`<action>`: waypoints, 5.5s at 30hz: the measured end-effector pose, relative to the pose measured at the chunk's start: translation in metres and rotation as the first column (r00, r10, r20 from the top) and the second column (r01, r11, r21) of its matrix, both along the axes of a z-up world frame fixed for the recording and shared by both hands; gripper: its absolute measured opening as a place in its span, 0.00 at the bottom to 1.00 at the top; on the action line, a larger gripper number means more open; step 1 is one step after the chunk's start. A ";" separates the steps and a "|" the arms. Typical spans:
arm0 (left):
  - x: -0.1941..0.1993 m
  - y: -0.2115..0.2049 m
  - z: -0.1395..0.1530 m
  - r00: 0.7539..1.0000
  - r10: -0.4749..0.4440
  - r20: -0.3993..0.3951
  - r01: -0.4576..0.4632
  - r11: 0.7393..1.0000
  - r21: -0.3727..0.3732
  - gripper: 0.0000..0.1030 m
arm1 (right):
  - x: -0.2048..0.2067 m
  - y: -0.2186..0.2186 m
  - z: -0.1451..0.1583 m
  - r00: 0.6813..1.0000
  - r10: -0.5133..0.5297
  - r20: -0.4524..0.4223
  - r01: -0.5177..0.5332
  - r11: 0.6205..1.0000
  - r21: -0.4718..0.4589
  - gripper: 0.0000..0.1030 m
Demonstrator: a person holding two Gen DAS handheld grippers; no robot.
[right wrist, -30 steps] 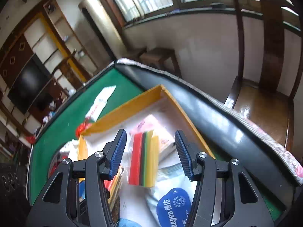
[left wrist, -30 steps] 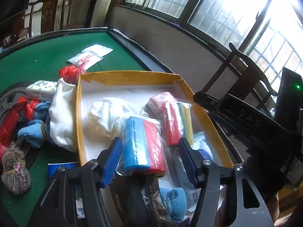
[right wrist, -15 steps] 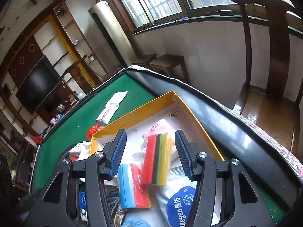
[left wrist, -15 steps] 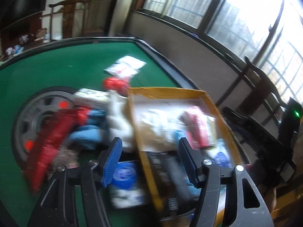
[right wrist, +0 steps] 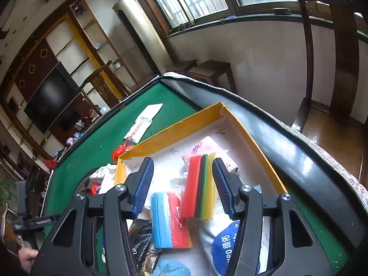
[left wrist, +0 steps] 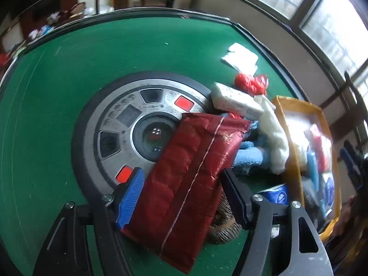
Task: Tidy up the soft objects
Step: 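Grasp the red foil bag with the left gripper while the right gripper releases its sponge pack in the tray, then move the right gripper to the grey knit scrubber and grasp it, then carry the red foil bag and the grey knit scrubber over the tray with both grippers, then lower the red foil bag and knit scrubber into the tray and open both grippers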
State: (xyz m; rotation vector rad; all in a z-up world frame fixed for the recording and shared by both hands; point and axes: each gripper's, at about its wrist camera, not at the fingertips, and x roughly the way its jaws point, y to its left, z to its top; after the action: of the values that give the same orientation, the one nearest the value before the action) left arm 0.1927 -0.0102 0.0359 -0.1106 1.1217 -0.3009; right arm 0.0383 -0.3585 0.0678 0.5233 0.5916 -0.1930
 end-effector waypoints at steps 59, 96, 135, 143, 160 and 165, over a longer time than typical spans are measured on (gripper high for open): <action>-0.101 0.049 -0.039 0.949 0.223 0.221 -0.257 0.956 0.139 0.63 | 0.075 0.242 -0.068 0.763 0.611 -0.210 -0.620 0.784 0.026 0.45; -0.101 0.043 -0.032 0.951 0.201 0.233 -0.245 0.954 0.176 0.53 | 0.053 0.232 -0.045 0.786 0.607 -0.119 -0.615 0.788 -0.038 0.45; -0.126 0.002 0.015 0.816 0.176 0.551 -0.320 0.930 0.178 0.50 | 0.043 0.185 -0.014 0.865 0.502 -0.022 -0.502 0.861 -0.084 0.45; -0.117 -0.029 0.027 0.854 0.121 0.506 -0.223 0.964 0.147 0.50 | 0.040 0.141 0.002 0.926 0.378 0.003 -0.377 0.924 -0.056 0.45; -0.074 -0.162 0.040 0.950 -0.056 0.307 0.076 0.996 -0.054 0.50 | 0.027 -0.008 -0.001 0.997 -0.042 -0.068 0.049 0.994 0.101 0.45; -0.068 -0.177 0.027 0.969 -0.070 0.237 0.092 0.992 -0.082 0.51 | 0.027 -0.025 -0.008 0.991 -0.082 -0.105 0.096 0.987 0.130 0.45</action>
State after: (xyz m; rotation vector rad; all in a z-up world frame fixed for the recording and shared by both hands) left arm 0.1246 -0.1873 0.0632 -0.1087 0.8799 -0.4284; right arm 0.0649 -0.3839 0.0598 0.6741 0.6824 -0.2664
